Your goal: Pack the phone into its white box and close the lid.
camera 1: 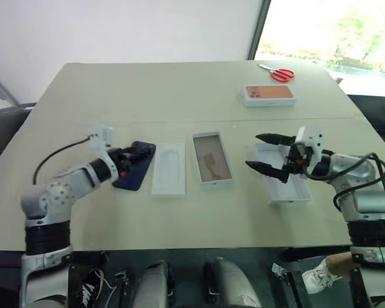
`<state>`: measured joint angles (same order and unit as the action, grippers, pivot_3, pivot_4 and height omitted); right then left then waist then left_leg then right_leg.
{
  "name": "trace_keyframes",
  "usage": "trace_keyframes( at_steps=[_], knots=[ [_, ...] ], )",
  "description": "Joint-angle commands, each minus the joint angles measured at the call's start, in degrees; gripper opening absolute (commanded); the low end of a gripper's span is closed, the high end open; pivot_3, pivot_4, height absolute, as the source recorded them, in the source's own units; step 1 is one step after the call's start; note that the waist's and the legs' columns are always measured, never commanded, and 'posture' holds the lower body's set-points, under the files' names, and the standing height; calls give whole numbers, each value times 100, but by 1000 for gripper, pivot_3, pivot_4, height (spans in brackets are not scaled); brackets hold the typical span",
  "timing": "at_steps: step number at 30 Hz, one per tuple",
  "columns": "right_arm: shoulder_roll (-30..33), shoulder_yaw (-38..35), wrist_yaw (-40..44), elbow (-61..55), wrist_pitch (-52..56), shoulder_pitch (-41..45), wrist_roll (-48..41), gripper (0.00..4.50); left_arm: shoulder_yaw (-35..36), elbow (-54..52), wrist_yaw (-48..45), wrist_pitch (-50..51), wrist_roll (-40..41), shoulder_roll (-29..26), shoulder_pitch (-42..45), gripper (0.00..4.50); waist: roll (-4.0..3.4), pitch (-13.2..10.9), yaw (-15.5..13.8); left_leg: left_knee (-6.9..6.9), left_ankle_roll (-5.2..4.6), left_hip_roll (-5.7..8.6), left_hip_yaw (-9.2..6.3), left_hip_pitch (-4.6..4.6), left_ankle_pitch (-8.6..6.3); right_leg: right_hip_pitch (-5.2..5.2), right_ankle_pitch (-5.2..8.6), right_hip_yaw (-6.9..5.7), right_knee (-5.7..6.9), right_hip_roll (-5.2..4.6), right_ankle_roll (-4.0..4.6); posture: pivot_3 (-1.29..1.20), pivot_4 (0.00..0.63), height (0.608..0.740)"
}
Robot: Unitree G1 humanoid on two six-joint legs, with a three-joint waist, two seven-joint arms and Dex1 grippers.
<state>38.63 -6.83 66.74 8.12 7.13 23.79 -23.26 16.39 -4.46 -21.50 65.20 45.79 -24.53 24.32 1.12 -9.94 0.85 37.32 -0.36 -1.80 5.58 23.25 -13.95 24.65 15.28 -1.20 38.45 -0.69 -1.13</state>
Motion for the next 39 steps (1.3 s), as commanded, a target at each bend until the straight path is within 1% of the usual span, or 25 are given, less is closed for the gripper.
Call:
trace_keyframes(
  at_steps=[1,4,8,9,16,23,25,28,29,32,39],
  knots=[
    [70,-130,-27,-101,-164,3,-16,4447,-47,-180,231,673,149,-49,41,4500,0,0,-2,0,1,0,0,0,1,0,0,0,1,1,0,0,150,740],
    [78,-134,-53,-154,-179,-105,-11,4447,390,-5,469,1203,522,233,236,4500,0,1,-16,0,2,0,-1,-6,1,-7,0,0,-1,0,0,0,150,740],
    [63,-109,-96,-128,-219,-122,21,4447,622,134,699,1772,630,437,347,4500,0,1,-19,2,2,3,-1,-6,1,-10,1,0,-2,-2,0,0,150,740],
    [56,-103,-100,-119,-221,-108,21,4447,581,142,727,1845,576,422,352,4500,0,1,-19,2,2,3,-2,-7,1,-10,0,0,-2,-1,0,0,150,740],
    [41,-56,-131,-31,-279,-21,85,4447,1126,651,1094,1933,521,723,764,4500,0,1,-14,1,11,3,-6,-11,6,-13,1,0,-1,2,0,0,150,740],
    [29,-49,-150,-39,-343,-47,120,4447,1478,842,1368,2002,569,1159,827,4500,0,1,-17,0,15,3,-7,-12,9,-14,1,0,-1,2,0,0,150,740],
    [23,-46,-154,-58,-327,-33,121,4447,1444,854,1353,1960,501,1144,777,4500,1,2,-18,0,15,4,-6,-12,9,-15,1,0,-1,1,0,0,150,740],
    [32,-50,-153,-51,-340,-35,134,4500,1448,881,1312,1940,484,1081,765,3748,1,2,-17,0,16,4,-7,-12,9,-16,1,0,-1,1,0,0,150,740],
    [33,-46,-152,-55,-343,-43,138,4500,1451,895,1287,1938,490,1061,765,3350,1,2,-14,0,17,4,-7,-12,10,-16,1,0,-1,1,0,0,150,740],
    [22,-36,-152,-66,-364,-67,149,4500,1489,926,1257,1957,475,1000,765,1931,2,2,-13,-1,18,4,-7,-12,10,-16,1,0,-1,1,0,0,150,740],
    [-9,-24,-176,-36,-402,-69,172,4500,1524,879,1242,1990,484,958,635,1931,3,1,-7,-2,20,4,-8,-12,12,-16,1,0,-1,1,0,0,150,740]
  ],
)
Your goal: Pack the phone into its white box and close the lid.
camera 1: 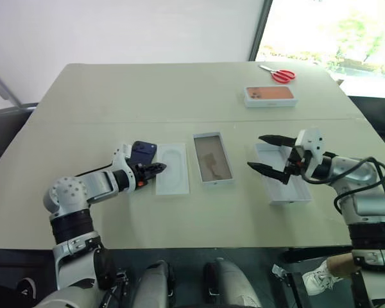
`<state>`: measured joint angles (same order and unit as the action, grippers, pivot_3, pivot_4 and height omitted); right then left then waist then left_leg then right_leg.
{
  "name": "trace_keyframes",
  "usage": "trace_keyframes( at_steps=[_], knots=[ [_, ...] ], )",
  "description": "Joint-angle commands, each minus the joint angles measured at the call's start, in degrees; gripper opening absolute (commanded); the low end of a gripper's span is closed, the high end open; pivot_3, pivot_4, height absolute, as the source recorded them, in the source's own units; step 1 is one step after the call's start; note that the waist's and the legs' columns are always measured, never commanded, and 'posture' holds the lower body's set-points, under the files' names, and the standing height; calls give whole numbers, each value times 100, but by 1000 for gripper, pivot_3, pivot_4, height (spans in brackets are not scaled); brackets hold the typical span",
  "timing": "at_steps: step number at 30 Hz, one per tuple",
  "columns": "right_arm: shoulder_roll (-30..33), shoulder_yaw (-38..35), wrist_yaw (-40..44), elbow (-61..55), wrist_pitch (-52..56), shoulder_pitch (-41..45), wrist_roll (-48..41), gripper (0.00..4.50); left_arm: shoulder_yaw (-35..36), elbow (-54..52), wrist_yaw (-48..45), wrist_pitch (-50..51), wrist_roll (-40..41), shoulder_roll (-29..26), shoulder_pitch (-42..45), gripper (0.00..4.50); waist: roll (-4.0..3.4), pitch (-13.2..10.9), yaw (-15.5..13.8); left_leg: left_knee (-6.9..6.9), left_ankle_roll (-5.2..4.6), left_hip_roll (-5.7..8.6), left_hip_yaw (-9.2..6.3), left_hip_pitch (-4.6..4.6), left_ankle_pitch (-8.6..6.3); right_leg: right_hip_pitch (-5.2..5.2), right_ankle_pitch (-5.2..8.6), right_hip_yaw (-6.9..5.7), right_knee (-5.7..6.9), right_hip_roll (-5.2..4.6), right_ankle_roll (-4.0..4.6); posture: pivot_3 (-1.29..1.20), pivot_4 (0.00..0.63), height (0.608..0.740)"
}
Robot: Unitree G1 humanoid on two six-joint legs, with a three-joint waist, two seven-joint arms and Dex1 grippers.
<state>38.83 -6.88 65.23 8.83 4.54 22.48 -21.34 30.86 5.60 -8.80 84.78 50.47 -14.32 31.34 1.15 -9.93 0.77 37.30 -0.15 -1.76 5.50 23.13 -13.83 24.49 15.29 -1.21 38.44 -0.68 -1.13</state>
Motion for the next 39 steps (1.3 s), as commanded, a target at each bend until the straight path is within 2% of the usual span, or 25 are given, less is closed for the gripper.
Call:
trace_keyframes(
  at_steps=[1,3,6,8,9,18,25,31,34,38,39],
  knots=[
    [-30,-1,-23,-114,-170,52,2,4500,102,-113,-7,25,11,-39,-82,1931,0,0,0,-1,1,0,0,0,0,0,0,0,0,0,0,0,150,740],
    [-44,6,-32,-131,-176,44,2,4500,90,-125,-10,3,-7,-31,-112,1931,0,0,-1,-1,13,0,0,-1,8,0,0,0,0,0,0,0,150,740],
    [-51,-6,-57,-126,-172,45,-15,4500,35,-184,-34,-68,-38,-59,-157,1067,0,0,4,-2,15,0,0,-1,9,0,0,0,0,0,0,0,150,740],
    [-43,0,-59,-129,-177,32,-16,4500,41,-192,-60,-76,-21,-69,-170,211,-1,1,-5,-3,16,0,-1,-1,9,0,0,0,0,0,0,0,150,740],
    [-41,2,-64,-135,-178,24,-21,4500,47,-197,-69,-70,-17,-70,-177,67,-1,1,-6,-4,15,0,-1,-3,8,-1,0,0,0,0,0,0,150,740],
    [-48,33,-106,-134,-195,18,-20,4500,255,-88,-17,-86,36,-16,-143,67,-1,1,-4,-5,13,0,-1,-4,8,-2,0,0,0,0,0,0,150,740],
    [-86,140,16,-376,-12,-80,-160,4500,1129,191,37,463,547,77,126,67,2,0,-2,-5,10,0,-1,-3,6,-1,0,0,-1,0,-1,0,150,740],
    [-557,782,-162,-990,401,-173,-87,4500,1309,257,34,482,471,-206,302,67,7,-3,20,-8,22,-1,-5,-3,12,-1,1,-2,0,2,-1,0,150,740],
    [-672,1195,-265,-769,164,-55,426,4500,1332,230,47,468,482,-329,435,67,11,-5,-14,-6,26,1,-7,0,14,-1,0,-5,-1,-2,-1,0,150,740],
    [-855,1510,-214,-393,180,223,578,4500,1245,140,71,366,407,-403,464,67,16,-5,-4,-5,25,5,-9,4,13,-1,0,-8,-6,-9,-1,0,150,740],
    [-835,1647,-162,-179,-18,281,790,4241,1281,131,102,357,423,-373,473,23,16,-5,-7,-6,25,5,-9,3,13,-1,0,-7,-6,-9,-1,0,150,740]
  ],
)
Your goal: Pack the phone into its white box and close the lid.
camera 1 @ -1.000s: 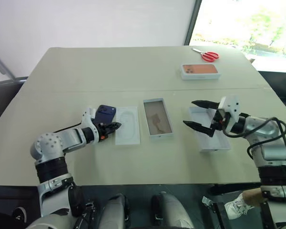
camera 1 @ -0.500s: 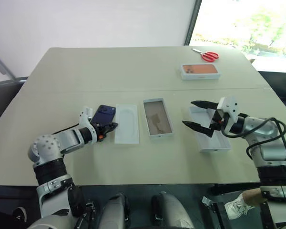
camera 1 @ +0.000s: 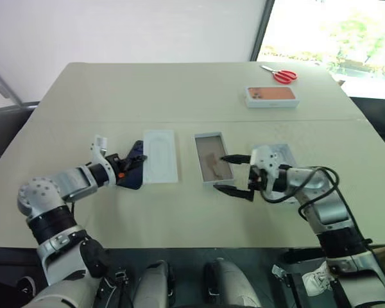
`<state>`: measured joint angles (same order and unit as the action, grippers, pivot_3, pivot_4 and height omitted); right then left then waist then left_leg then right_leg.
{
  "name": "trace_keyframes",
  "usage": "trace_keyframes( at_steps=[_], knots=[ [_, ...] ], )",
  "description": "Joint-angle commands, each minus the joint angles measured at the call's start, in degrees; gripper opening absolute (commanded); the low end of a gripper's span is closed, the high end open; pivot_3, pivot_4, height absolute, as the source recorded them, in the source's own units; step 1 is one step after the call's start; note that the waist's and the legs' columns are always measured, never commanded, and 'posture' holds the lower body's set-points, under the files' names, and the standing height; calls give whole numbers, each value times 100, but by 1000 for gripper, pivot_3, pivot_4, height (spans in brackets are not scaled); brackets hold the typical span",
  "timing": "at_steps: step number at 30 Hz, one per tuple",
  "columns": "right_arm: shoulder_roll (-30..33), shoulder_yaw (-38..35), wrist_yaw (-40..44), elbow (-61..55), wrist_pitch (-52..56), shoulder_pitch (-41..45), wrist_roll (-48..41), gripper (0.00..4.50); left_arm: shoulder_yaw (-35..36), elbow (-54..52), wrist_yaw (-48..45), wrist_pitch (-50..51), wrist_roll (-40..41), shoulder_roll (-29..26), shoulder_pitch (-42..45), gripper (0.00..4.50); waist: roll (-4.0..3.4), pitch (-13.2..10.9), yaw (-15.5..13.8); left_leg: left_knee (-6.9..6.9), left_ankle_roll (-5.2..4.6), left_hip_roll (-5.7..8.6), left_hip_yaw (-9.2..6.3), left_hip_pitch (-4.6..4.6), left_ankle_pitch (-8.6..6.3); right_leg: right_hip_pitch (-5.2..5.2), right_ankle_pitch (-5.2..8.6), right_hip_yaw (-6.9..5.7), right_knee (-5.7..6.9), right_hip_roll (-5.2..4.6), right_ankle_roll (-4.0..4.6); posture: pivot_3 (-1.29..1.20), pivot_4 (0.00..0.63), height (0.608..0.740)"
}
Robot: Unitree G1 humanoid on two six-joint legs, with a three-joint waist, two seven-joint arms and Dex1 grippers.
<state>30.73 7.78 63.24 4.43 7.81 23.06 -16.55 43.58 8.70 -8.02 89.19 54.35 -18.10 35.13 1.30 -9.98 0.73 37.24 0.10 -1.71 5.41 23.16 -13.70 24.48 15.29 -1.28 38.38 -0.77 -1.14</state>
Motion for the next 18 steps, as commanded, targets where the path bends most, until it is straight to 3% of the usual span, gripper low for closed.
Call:
trace_keyframes(
  at_steps=[1,3,9,18],
  knots=[
    [-8,274,84,416,-481,262,452,3928,36,-185,50,-88,50,28,100,0,1,0,-1,0,0,0,-1,0,0,0,0,-1,0,0,0,0,150,740],
    [-48,322,107,753,-598,349,538,3177,9,-268,78,-112,48,47,67,0,2,0,-4,0,-1,0,-2,1,0,0,0,-2,-1,0,0,0,150,740],
    [90,451,393,1319,-1049,440,804,131,65,-539,185,-75,110,164,-76,0,5,0,3,-1,-2,0,-3,1,-1,0,0,-3,-2,-1,1,0,150,740],
    [-304,439,442,1040,-946,539,581,54,239,-553,372,-119,166,310,56,0,9,1,20,-3,-2,-2,-7,1,-1,0,-1,-6,-2,1,1,0,150,740]
  ],
)
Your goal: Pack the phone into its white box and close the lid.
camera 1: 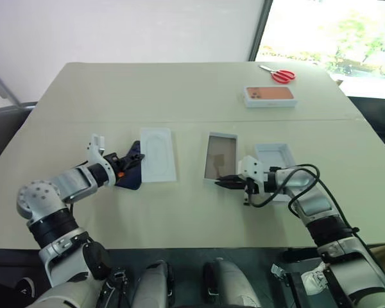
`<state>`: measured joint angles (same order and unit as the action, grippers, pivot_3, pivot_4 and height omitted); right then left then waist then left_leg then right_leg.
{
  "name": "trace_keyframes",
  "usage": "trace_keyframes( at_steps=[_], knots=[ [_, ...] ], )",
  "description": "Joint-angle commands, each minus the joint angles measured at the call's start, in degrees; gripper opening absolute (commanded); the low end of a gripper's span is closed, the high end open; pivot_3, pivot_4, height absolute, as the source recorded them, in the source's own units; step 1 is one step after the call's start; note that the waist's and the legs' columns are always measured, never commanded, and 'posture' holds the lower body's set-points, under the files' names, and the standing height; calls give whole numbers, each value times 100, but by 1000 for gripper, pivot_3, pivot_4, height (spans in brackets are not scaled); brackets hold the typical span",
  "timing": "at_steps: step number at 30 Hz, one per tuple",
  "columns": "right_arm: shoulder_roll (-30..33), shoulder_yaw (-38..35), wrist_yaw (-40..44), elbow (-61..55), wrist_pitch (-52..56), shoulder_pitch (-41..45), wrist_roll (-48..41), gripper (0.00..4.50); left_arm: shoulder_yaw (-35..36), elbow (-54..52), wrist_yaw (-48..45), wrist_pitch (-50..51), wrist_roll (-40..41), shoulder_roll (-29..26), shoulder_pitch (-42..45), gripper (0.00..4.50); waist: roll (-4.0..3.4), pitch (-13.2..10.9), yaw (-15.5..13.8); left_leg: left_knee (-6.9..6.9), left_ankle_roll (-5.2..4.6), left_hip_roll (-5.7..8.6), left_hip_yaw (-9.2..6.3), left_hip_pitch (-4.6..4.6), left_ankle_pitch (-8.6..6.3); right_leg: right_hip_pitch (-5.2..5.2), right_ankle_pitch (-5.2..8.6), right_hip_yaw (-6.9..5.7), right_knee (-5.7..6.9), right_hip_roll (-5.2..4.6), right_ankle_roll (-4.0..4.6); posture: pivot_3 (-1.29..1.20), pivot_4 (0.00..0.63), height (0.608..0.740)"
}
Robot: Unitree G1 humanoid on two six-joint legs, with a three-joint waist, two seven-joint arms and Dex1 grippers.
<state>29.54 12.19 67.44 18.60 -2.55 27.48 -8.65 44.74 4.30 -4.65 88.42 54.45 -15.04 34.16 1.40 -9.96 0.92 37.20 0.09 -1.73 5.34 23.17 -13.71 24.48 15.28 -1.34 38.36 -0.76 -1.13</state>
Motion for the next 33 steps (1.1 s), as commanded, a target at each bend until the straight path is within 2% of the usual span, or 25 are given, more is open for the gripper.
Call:
trace_keyframes(
  at_steps=[1,8,11,15,20,23,28,33],
  knots=[
    [-276,29,0,-475,132,92,-225,54,177,-66,57,-38,182,16,216,0,0,0,1,0,2,0,-1,0,1,0,0,-1,0,0,0,0,150,740],
    [-589,333,11,-809,333,-91,-184,54,584,166,314,159,386,154,707,0,5,1,-24,2,3,2,-7,4,1,0,0,-10,0,-4,0,0,150,740],
    [-649,342,-59,-721,417,-63,-142,909,700,171,407,272,438,224,837,0,6,0,-22,3,4,4,-9,6,2,0,0,-13,0,-8,0,0,150,740],
    [-648,232,-135,-754,374,10,-192,2860,545,101,497,407,521,330,794,0,6,0,-11,1,4,4,-12,5,2,0,-1,-17,0,-8,0,0,150,740],
    [-388,-396,-38,-997,925,120,-834,2860,39,-110,532,408,593,491,629,0,6,0,-17,1,5,5,-13,7,2,0,-1,-18,0,-9,0,0,150,740],
    [12,-795,97,-1100,1363,67,-1172,2860,-167,-98,522,408,485,505,595,0,6,0,-34,1,4,8,-16,7,1,0,-1,-19,0,-12,1,0,150,740],
    [667,-1052,288,-654,1057,-55,-989,2860,-513,-120,454,407,401,633,517,0,7,0,-24,-1,-1,13,-19,9,-1,0,-1,-22,-3,-15,1,0,150,740],
    [616,-1069,138,-660,1004,-82,-975,2860,-808,-172,529,190,196,928,451,0,7,0,-11,-2,-1,11,-20,9,0,0,0,-22,-3,-9,0,0,150,740]
  ],
)
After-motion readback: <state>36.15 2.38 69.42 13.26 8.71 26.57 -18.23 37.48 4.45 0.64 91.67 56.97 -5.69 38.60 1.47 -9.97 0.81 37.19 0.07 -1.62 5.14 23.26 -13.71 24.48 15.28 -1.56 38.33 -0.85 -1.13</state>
